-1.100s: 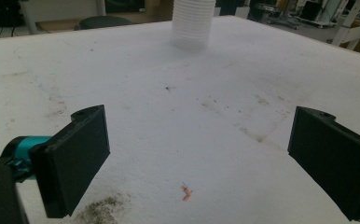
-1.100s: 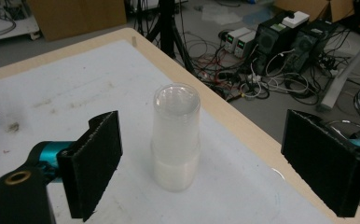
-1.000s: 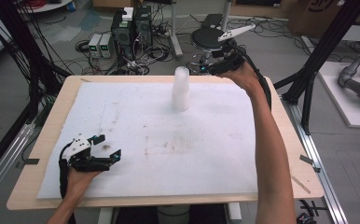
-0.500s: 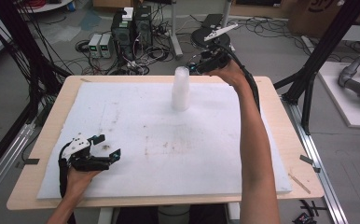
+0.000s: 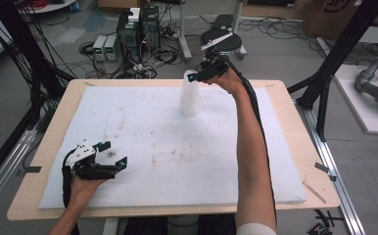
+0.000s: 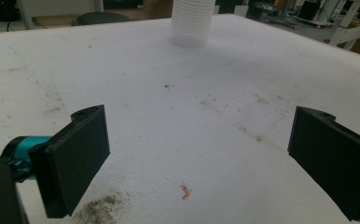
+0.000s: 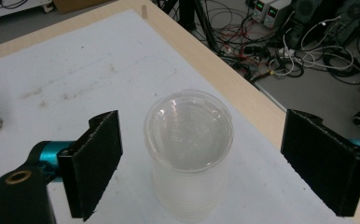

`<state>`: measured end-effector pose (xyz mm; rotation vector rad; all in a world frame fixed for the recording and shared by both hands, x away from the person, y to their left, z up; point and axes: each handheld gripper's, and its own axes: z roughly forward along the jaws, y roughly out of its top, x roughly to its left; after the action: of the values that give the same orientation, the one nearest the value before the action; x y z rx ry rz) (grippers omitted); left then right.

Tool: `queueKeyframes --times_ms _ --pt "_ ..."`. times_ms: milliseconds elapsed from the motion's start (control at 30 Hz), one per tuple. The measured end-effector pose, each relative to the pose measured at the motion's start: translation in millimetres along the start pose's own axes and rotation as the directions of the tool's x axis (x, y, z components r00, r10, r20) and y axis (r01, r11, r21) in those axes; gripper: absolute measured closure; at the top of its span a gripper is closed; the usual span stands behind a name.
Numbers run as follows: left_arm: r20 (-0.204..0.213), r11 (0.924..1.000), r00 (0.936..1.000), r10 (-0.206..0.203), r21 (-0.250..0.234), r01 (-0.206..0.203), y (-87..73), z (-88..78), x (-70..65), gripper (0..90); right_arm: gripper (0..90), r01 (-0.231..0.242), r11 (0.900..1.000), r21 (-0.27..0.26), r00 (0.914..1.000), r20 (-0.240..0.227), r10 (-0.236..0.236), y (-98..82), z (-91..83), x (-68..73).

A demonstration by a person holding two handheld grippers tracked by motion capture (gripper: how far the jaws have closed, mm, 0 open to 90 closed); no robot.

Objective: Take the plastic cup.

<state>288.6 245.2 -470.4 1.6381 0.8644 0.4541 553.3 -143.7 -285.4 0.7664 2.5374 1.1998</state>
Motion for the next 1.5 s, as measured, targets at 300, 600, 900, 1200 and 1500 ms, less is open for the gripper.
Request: queueKeyframes --times_ms 300,600,900,1200,1500 --pt "-0.004 0.9999 1.0000 0.006 0.008 -0.006 0.3 0.5 -0.9 5.2 12.6 -0.014 1.000 0.017 0.9999 0.001 0.014 -6.4 8.8 -2.2" --pt "-0.009 0.9998 0.9999 0.014 0.015 -0.014 0.4 1.1 -1.6 5.2 12.7 -0.010 0.999 0.033 0.9998 -0.017 0.010 -9.5 22.5 0.9" --pt "-0.008 0.9998 0.9999 0.010 0.015 -0.010 0.4 1.3 -2.0 5.2 14.8 -0.009 0.999 0.049 0.9991 -0.041 0.011 -9.8 33.7 2.4" --pt "-0.005 0.9998 0.9999 0.016 0.015 -0.015 0.5 1.2 -2.2 5.2 18.6 -0.004 0.998 0.066 0.9994 -0.034 0.006 -10.6 43.8 3.1" --pt "-0.005 0.9998 0.9999 0.016 0.015 -0.016 0.4 1.2 -2.1 5.2 27.5 -0.009 0.998 0.062 0.9996 -0.026 0.010 -11.9 42.6 2.1"
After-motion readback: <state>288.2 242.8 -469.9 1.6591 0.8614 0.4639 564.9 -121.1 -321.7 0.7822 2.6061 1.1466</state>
